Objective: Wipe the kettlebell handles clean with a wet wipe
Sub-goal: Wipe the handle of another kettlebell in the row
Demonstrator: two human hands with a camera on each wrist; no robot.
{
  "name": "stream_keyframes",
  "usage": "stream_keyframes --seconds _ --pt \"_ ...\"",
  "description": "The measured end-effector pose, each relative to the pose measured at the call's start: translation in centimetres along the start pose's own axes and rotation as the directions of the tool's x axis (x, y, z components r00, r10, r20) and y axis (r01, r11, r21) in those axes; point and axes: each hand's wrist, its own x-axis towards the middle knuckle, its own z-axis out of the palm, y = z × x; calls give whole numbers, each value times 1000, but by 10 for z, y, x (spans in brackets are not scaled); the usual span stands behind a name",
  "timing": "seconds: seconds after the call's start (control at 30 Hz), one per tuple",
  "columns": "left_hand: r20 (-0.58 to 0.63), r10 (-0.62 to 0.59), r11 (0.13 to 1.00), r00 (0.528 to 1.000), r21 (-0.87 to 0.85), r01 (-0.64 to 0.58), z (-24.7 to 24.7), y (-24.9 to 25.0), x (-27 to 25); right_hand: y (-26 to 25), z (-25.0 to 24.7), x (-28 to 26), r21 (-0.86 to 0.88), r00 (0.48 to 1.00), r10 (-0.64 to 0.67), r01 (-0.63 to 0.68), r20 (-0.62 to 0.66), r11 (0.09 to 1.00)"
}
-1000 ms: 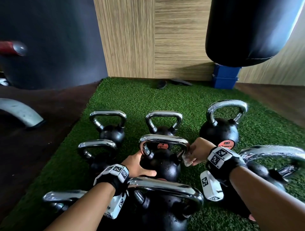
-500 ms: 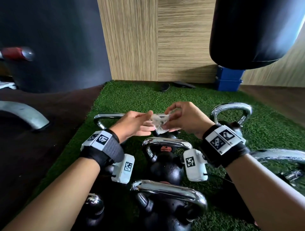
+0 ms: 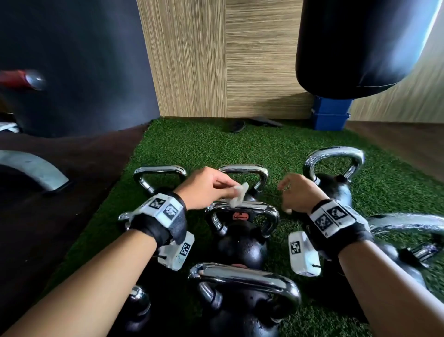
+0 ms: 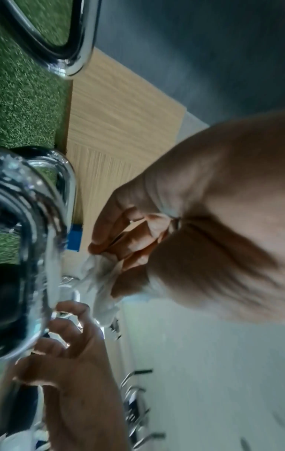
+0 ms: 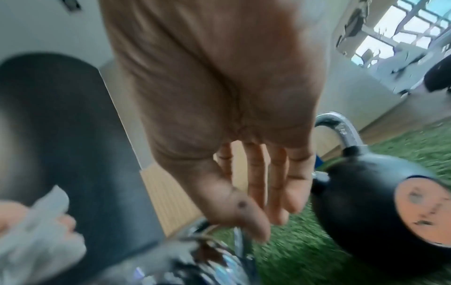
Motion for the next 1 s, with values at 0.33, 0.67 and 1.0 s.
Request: stream_keyframes --seconds 0.33,0.67,1.0 --pt "-38 203 934 979 307 -181 35 17 -1 63 94 -12 242 984 -111 75 139 967" --pt "-62 149 906 987 409 -111 25 11 -16 62 106 -13 153 993 -114 111 15 982" --pt "-330 -80 988 941 96 118 14 -36 -42 70 113 -14 238 993 -113 114 -18 965"
